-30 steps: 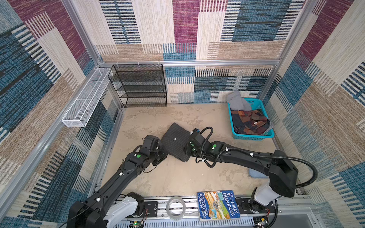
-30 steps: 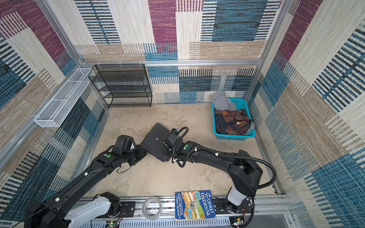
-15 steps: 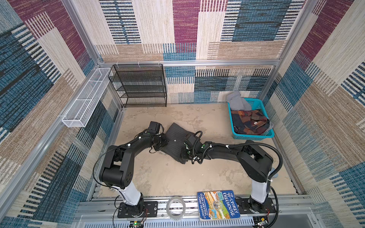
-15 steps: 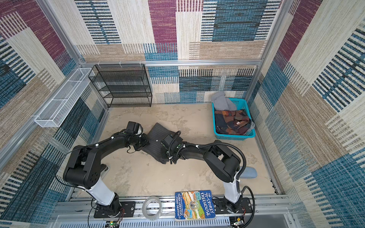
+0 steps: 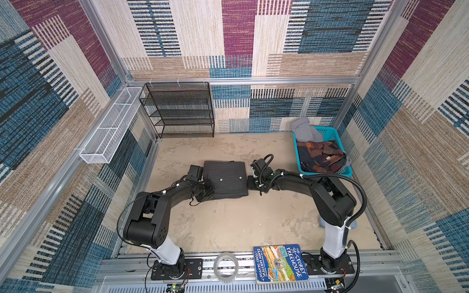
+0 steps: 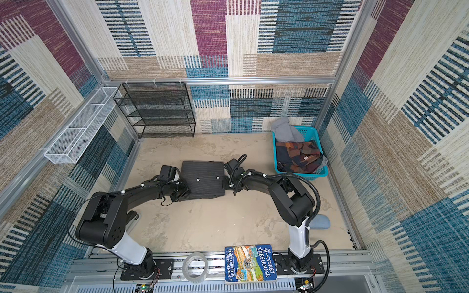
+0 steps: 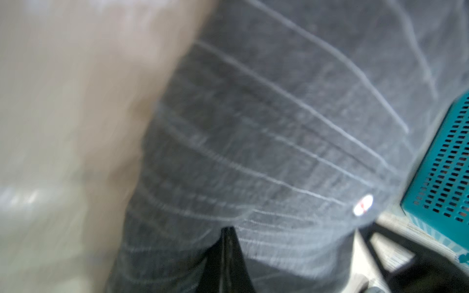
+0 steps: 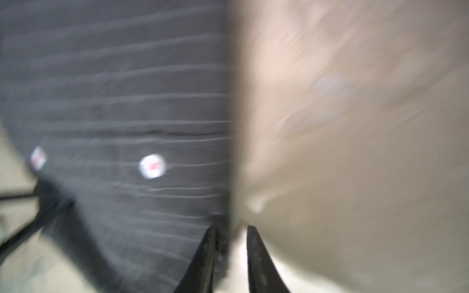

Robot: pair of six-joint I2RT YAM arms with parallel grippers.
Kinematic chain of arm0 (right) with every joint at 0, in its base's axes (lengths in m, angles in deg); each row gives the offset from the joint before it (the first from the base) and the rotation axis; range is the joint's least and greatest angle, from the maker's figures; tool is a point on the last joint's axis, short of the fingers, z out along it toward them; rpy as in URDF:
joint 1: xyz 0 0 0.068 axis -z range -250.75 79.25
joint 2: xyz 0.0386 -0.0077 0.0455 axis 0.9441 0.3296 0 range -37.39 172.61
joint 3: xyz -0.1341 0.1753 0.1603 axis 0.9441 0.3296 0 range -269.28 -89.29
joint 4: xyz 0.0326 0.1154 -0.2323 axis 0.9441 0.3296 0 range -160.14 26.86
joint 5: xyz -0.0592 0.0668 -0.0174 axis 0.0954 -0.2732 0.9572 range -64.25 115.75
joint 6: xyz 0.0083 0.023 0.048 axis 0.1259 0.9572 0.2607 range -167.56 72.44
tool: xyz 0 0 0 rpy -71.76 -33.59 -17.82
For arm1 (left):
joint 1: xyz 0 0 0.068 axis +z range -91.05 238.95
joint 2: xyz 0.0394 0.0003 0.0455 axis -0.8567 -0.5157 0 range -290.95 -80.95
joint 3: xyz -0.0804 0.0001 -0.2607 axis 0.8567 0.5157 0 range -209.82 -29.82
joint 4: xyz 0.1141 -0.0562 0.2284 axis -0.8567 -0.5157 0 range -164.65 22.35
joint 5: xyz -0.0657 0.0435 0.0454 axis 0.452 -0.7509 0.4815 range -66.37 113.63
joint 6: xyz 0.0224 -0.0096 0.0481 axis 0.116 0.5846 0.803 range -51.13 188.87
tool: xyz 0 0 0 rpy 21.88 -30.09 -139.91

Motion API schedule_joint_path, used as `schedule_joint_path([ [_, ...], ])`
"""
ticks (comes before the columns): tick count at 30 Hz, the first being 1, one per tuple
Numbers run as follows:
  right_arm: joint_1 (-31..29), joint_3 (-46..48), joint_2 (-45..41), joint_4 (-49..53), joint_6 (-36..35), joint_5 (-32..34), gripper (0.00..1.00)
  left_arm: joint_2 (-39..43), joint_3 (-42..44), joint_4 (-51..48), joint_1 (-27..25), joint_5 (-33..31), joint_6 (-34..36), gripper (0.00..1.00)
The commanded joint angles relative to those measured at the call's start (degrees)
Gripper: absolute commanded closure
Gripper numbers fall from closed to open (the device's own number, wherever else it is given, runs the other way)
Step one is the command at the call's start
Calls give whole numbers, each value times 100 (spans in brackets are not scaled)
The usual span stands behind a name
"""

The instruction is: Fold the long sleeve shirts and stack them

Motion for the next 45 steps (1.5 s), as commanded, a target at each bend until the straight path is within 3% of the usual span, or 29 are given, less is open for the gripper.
schedule_joint_path([
  [1, 222, -607, 200, 377, -801, 563, 75, 473, 252, -594, -310, 139, -570, 100],
  [4, 220, -1199, 147, 619, -910, 527, 74, 1007, 54, -1020, -624, 98, -624, 100],
  [9, -387, -1002, -485, 825, -418, 491, 73, 1479, -921, -1974, -495, -505, 57, 98],
  [15, -1435, -490, -673, 26, 725, -141, 73, 688, -1757, -1849, -3, -626, 830, 100],
  [20, -1628, -388, -70, -556, 1075, -653, 74, -163, -1829, -1639, 315, -990, 991, 100],
  [29, -1081, -28, 683, -783, 1037, -574, 78, -658, -917, -1143, 928, -1114, 738, 100],
  [36, -471, -115, 708, -500, 443, -290, 79, -689, -572, -1115, 1070, -985, 564, 100],
  [40, -86, -350, 627, -351, 58, -137, 79, -238, -338, -1146, 1038, -603, 301, 100],
  [45, 118, -751, 520, -54, -344, -65, 78, 886, 9, -1461, 887, -248, -1, 100],
])
